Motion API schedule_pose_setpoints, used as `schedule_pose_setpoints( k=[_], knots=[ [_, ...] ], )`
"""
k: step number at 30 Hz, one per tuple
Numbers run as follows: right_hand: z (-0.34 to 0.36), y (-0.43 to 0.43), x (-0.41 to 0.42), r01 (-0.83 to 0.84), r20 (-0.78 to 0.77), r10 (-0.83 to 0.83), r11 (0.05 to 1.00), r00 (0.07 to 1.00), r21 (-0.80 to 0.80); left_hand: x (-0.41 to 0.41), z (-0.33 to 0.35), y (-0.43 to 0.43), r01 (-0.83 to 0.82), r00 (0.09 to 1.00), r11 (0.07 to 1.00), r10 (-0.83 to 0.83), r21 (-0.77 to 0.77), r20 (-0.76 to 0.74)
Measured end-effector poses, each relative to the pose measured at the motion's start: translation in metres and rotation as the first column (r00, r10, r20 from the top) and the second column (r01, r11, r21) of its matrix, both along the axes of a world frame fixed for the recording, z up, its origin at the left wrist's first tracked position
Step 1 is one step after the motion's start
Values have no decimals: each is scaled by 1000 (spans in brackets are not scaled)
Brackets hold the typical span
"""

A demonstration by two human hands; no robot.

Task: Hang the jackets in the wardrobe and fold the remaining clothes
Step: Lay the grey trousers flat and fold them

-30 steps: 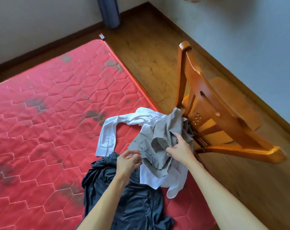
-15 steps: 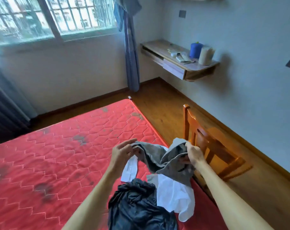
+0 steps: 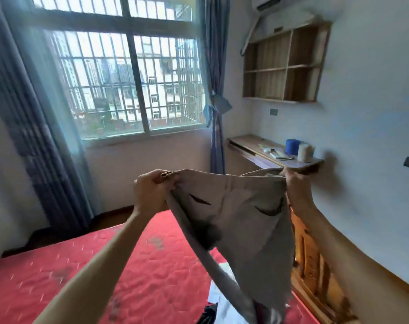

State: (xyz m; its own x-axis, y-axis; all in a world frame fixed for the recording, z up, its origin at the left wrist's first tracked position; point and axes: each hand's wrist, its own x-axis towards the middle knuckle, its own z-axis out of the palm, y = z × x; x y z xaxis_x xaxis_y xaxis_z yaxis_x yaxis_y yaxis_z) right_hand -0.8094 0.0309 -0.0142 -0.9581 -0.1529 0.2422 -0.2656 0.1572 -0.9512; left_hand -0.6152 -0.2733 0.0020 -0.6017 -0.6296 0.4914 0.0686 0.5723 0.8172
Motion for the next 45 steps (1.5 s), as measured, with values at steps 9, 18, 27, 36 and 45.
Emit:
schedule_pose_setpoints(
  k=[9, 18, 27, 36, 45],
  knots=[
    [103, -75, 61, -65, -103, 61, 997, 993, -41, 68, 122, -29, -229, 961, 936, 173, -267, -216],
    [132, -133, 36, -774, 188, 759, 564, 623, 288, 148, 151, -113, -307, 920, 951, 285, -44, -270],
    [137, -270, 78, -558, -85, 644, 714, 760, 423, 242, 177, -206, -543, 828, 796, 561, -266, -11],
    [105, -435, 132, -478, -118, 591, 740, 798, 474, 311, 141, -343, -440, 881, 805, 300, 399, 367],
    [95, -587, 145, -282, -126, 334, 906, 934, 314, 280, 121, -489, -251, 945, 801, 325, 544, -42]
  ],
)
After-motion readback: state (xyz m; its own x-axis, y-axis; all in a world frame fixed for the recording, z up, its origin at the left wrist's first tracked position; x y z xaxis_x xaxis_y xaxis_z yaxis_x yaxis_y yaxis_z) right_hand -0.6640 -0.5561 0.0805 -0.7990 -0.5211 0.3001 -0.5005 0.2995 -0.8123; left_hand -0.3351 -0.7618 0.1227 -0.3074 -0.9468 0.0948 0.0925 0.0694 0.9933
